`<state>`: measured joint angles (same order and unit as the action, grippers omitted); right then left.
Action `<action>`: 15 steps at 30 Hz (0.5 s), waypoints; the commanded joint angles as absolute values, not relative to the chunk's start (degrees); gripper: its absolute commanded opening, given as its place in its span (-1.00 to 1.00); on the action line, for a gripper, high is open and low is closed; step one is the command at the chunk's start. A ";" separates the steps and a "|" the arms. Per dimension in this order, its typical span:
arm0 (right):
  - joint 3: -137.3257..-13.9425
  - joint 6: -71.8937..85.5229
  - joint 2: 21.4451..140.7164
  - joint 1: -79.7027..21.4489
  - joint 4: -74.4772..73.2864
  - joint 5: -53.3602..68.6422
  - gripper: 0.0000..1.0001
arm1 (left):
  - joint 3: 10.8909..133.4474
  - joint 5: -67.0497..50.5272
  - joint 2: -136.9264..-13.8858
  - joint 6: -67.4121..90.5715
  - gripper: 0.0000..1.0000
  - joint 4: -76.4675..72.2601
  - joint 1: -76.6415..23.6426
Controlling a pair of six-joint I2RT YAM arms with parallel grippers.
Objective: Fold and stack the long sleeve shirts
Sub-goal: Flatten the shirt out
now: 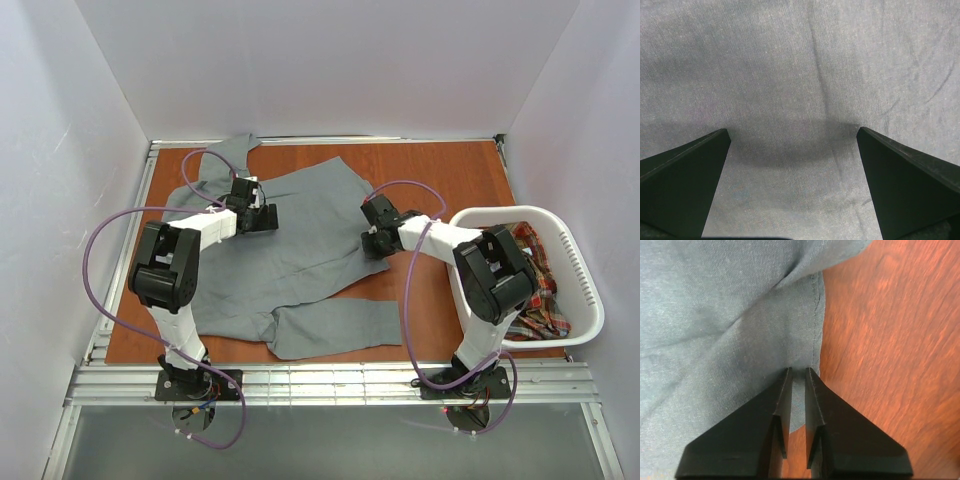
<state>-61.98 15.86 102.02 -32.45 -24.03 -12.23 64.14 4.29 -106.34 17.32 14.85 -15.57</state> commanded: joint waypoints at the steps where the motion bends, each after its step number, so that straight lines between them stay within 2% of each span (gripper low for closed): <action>1: -62.06 16.34 103.27 -32.52 -30.48 -16.60 -0.81 | 62.93 6.76 -108.10 16.70 0.96 15.64 -15.29; 11: -50.02 21.00 95.12 -30.85 -40.60 -21.53 -0.82 | 64.07 10.28 -110.04 16.79 0.96 18.37 -15.29; 15: -51.66 21.18 89.75 -29.09 -41.83 -22.15 -0.80 | 64.42 8.44 -109.17 16.79 0.96 18.55 -15.29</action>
<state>-51.96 19.88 92.27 -30.61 -32.77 -18.98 64.84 8.29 -107.59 16.73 14.22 -15.79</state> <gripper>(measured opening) 0.093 0.982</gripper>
